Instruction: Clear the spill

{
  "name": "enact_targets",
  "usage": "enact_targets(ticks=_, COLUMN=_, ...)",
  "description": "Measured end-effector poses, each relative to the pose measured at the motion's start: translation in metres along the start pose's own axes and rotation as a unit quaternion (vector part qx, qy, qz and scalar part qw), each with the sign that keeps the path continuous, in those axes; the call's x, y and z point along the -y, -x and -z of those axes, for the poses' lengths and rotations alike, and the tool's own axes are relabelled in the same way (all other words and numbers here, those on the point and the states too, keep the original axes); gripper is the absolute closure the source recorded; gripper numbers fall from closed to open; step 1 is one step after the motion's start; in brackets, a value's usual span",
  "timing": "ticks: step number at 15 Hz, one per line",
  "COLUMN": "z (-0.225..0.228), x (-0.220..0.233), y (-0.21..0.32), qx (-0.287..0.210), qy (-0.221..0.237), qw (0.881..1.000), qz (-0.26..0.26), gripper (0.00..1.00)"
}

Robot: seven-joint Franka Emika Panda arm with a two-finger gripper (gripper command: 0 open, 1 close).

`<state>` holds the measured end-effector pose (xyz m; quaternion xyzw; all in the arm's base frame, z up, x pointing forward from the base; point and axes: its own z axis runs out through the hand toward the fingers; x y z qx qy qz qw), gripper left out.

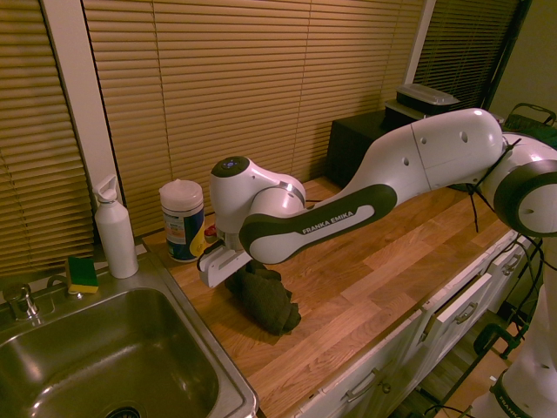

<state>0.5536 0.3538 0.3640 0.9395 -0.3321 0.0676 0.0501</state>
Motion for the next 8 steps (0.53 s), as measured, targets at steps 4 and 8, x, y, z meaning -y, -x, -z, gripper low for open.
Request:
enact_targets(ticks=4, z=0.023, x=-0.004, y=-0.004, qx=-0.006, qy=-0.005, qw=1.0, qz=-0.004, gripper=0.0)
enact_targets(ticks=8, z=0.068, x=-0.014, y=-0.009, qx=-0.018, qy=-0.016, qw=1.0, qz=-0.01, gripper=0.0)
